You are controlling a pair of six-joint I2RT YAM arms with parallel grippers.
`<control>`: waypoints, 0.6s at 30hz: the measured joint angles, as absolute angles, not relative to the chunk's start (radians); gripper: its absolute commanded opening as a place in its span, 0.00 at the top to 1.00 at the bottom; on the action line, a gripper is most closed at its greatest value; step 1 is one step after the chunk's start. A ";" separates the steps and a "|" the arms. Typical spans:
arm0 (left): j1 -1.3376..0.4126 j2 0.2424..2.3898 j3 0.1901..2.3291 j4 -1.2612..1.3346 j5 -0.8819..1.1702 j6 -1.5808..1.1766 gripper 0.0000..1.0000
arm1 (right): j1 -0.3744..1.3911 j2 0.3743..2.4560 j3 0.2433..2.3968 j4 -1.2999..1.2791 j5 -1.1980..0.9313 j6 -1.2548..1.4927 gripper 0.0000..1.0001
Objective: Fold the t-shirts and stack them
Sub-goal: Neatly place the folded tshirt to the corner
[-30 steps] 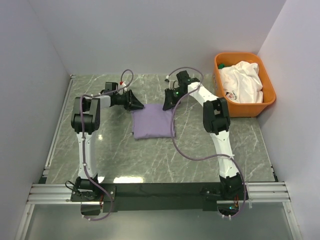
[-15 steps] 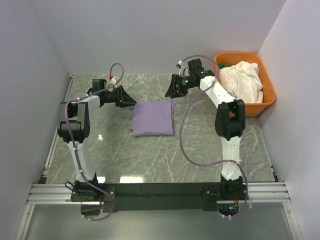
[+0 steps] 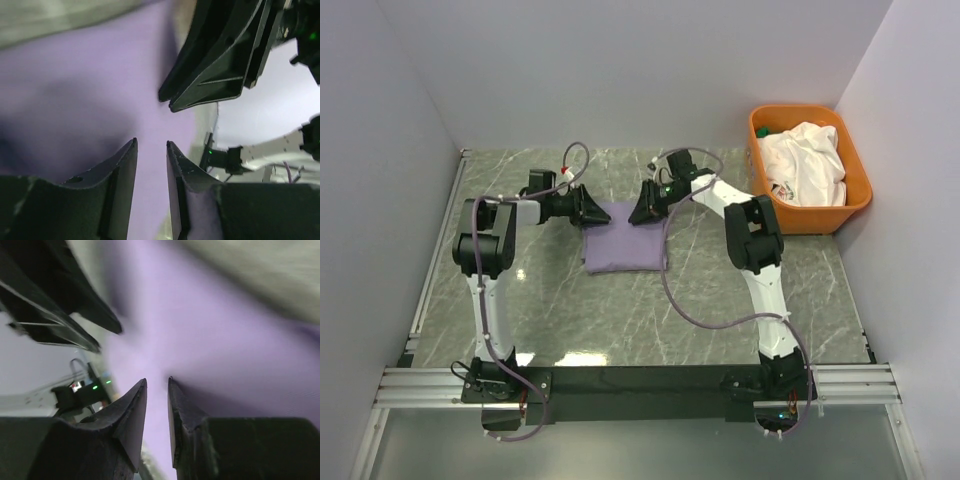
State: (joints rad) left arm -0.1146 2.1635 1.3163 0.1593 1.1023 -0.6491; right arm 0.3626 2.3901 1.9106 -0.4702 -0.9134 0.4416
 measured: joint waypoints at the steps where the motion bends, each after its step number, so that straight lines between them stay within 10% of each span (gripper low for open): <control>1: -0.111 2.193 1.326 0.148 1.088 -0.647 0.65 | 0.361 2.413 1.909 -0.472 -0.901 0.441 0.70; 18: -0.113 1.945 1.132 0.003 1.144 -0.464 0.65 | 0.358 2.050 1.449 -0.348 -0.898 0.477 0.70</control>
